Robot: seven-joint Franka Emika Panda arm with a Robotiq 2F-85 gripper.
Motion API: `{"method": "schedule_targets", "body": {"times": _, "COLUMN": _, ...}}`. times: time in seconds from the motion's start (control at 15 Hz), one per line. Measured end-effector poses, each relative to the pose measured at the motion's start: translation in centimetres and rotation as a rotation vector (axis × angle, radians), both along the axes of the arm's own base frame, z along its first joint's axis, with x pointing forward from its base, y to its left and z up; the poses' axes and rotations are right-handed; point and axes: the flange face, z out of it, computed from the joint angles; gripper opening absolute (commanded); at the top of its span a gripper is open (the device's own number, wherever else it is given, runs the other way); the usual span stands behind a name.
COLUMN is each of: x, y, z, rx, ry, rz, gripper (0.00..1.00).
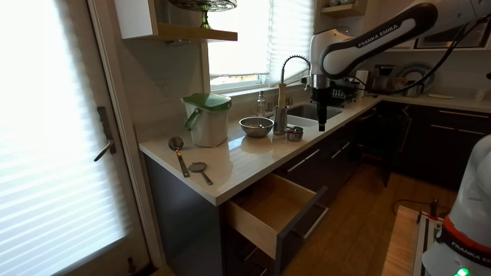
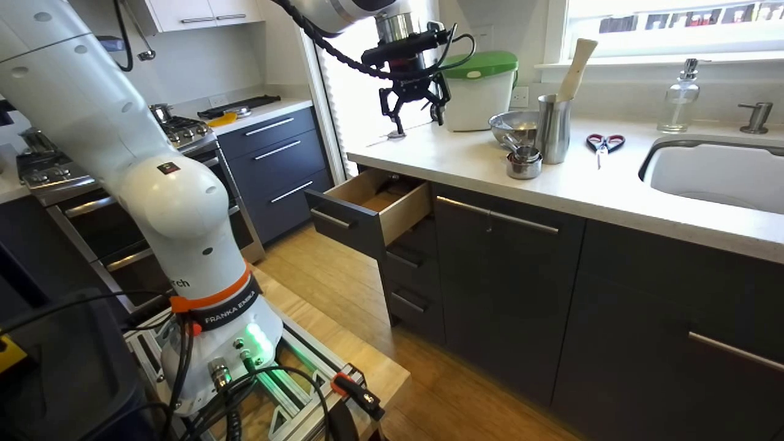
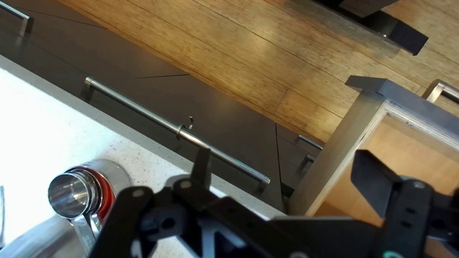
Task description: Put the metal pots into the drawer
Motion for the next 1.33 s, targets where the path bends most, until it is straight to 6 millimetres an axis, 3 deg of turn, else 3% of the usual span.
{"method": "schedule_targets", "body": {"times": 0.47, "x": 0.8, "y": 0.2, "z": 0.0, "rx": -0.008, "ry": -0.004, "rz": -0.018, "gripper": 1.0}}
{"method": "schedule_targets", "body": {"times": 0.8, "x": 4.3, "y": -1.0, "z": -2.4, "rx": 0.09, "ry": 0.022, "rz": 0.029, "gripper": 1.0}}
{"method": "schedule_targets", "body": {"times": 1.33, "x": 9.8, "y": -5.7, "z": -6.1, "rx": 0.118, "ry": 0.034, "rz": 0.116, "gripper": 1.0}}
